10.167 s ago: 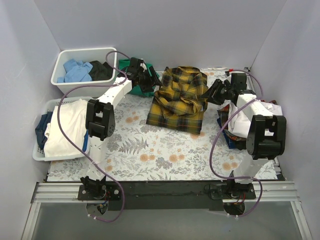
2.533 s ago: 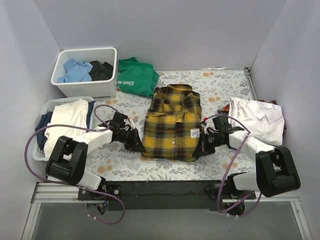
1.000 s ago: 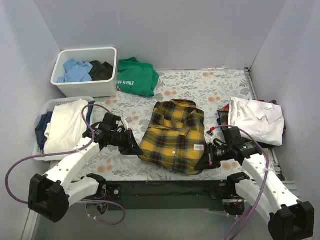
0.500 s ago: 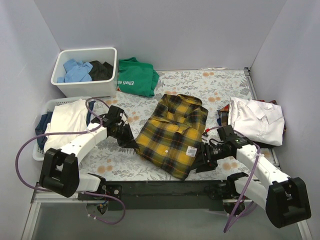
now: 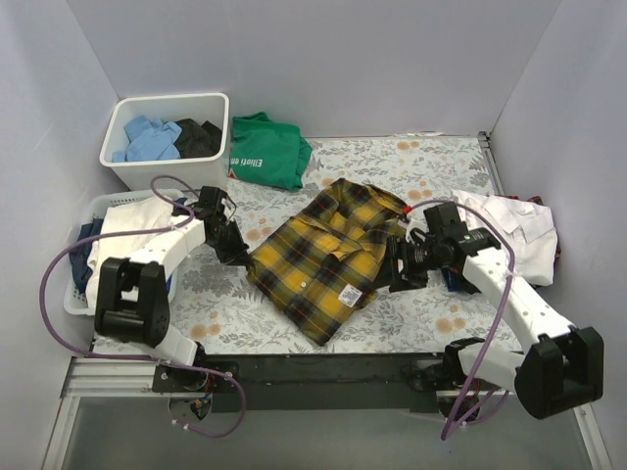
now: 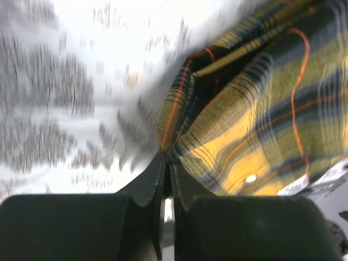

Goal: Fold and stack the long sleeve shirts
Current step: Fold the shirt

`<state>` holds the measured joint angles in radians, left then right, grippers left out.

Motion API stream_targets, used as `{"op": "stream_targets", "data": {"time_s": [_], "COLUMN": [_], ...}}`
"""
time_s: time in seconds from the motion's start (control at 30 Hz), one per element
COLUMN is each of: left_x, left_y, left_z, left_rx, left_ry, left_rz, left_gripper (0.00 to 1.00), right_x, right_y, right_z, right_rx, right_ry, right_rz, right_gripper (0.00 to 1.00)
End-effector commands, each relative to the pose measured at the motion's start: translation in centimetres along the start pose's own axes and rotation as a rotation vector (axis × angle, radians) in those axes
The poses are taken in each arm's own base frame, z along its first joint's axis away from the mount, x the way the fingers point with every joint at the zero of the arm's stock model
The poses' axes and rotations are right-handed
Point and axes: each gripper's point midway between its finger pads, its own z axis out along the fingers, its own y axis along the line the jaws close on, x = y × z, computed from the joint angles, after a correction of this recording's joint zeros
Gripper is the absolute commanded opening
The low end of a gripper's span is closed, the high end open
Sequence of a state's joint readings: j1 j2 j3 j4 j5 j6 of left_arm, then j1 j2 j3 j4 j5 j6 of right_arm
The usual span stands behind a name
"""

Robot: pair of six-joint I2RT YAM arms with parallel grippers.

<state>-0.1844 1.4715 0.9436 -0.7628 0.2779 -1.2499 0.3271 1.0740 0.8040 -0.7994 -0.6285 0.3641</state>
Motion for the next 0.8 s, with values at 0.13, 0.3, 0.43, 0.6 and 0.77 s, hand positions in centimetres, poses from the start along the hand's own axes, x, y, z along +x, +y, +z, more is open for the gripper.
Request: {"op": "stream_targets", "data": {"time_s": [0.13,0.3,0.43,0.6,0.77], "left_x": [-9.8,-14.0,-13.2,-5.8,-0.6], "left_y": [-1.5,-0.7,-1.7,-1.2,-0.1], "left_z": [0.5,-1.5,-3.9,-2.6,-2.1], "left_rx": [0.009,0.005,0.055,0.157,0.203], "left_ry": [-0.223,-0.334,-0.361,-0.172,-0.106], "left_rz": [-0.003,-0.081,-0.059,-0.121,-0.181], "left_gripper": [0.00,0.55,0.64,0.67,0.67], "right_x": [-9.8,-13.8,-17.4,-19.8,-21.1], "right_y": [-1.9,-2.6,-2.1,-1.8,-2.0], "right_z": [0.7,2.4,3.3,5.1,7.0], "right_rx": [0.203,0.239,0.268,0.332,0.379], "right_ry": [-0.131,-0.159,-0.192,-0.197,-0.205], "right_rz": [-0.149,-0.138,-0.174,-0.227,-0.264], "right_gripper": [0.67,0.65,0.63,0.61,0.59]}}
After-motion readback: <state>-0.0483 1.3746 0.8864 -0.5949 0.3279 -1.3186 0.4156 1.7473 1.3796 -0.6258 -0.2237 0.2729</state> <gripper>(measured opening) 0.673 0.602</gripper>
